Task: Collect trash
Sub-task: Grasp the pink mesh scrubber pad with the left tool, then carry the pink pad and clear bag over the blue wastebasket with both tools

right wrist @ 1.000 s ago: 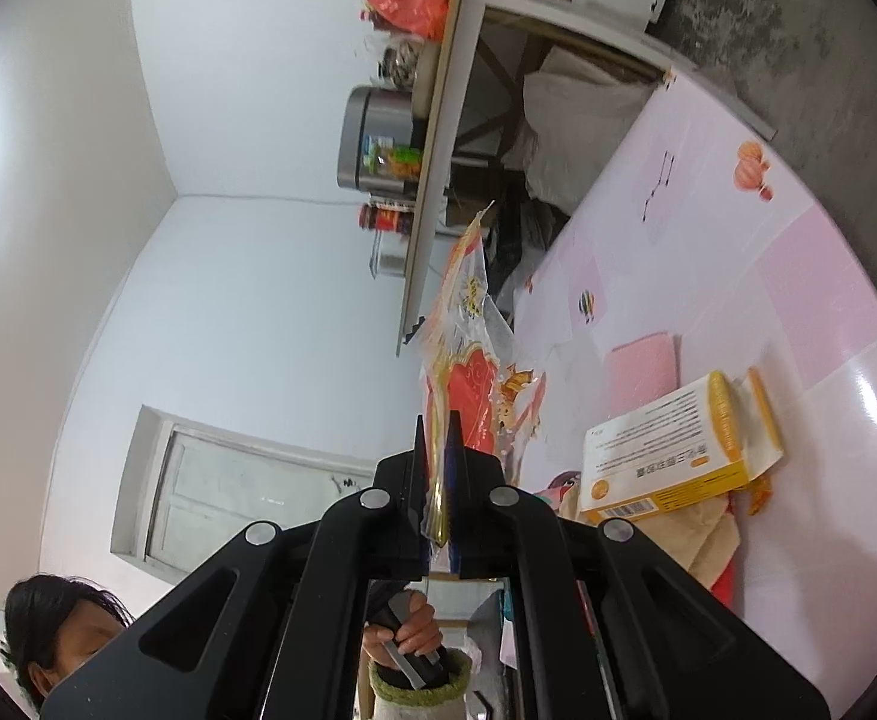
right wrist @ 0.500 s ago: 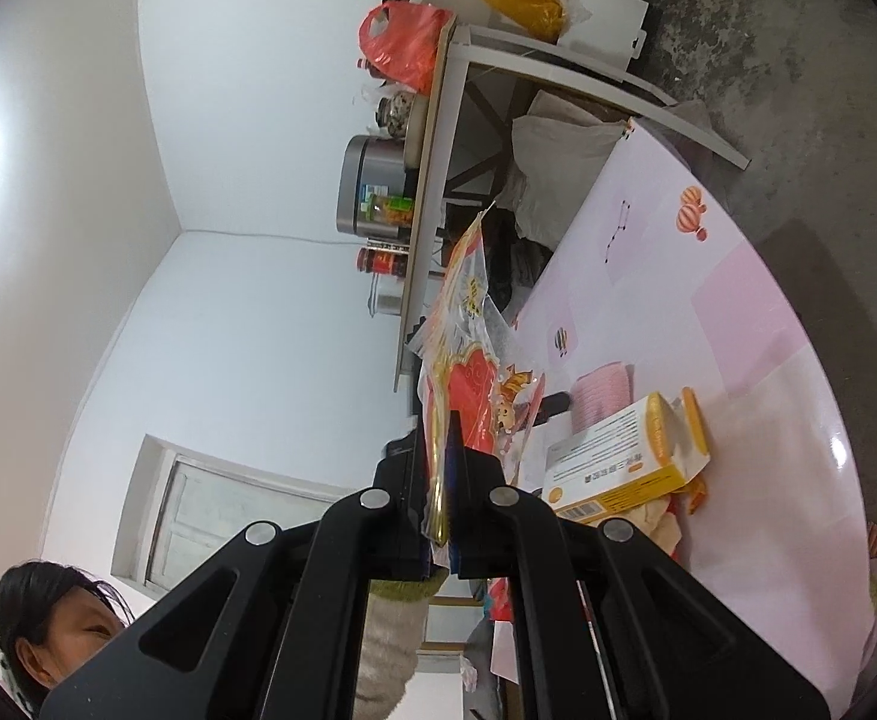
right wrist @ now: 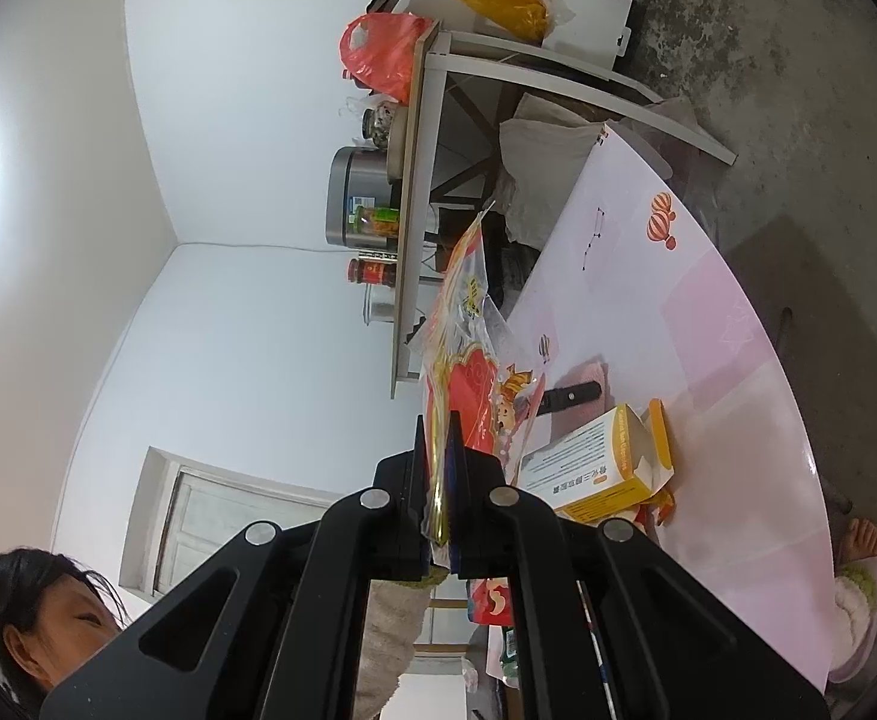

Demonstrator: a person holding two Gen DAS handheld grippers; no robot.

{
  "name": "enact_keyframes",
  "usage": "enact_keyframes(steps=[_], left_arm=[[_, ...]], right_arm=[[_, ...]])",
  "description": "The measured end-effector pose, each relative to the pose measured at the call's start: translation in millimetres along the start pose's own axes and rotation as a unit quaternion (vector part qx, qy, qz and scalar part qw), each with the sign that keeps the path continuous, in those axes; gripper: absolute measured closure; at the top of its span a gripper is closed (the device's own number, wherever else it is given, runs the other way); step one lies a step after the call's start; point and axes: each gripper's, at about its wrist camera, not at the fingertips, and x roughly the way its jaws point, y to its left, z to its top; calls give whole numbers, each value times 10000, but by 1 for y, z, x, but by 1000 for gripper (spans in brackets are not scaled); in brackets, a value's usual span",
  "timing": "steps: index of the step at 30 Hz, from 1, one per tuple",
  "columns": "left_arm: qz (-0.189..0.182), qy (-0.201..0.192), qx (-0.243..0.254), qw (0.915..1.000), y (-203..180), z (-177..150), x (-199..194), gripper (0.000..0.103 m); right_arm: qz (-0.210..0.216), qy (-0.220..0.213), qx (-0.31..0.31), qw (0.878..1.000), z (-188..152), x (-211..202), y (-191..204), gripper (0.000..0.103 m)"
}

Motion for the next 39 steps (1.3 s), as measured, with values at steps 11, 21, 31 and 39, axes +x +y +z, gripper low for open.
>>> enact_keyframes(steps=[11, 21, 31, 39], left_arm=[[-296, -39, -198, 9994, 17, 2, -7, 16], [-107, -42, -202, 9997, 27, 0, 1, 25], [-97, -1750, -230, 9842, 30, -21, -109, 27], [-785, -2268, 716, 9681, -77, -42, -176, 26]], right_arm=[[-8, 53, 102, 9999, 4, 3, -11, 99], [-71, 9, 147, 9999, 5, 0, -16, 99], [47, -264, -49, 9996, 4, -21, -3, 99], [-488, -1155, -333, 9915, -7, -104, 12, 99]])
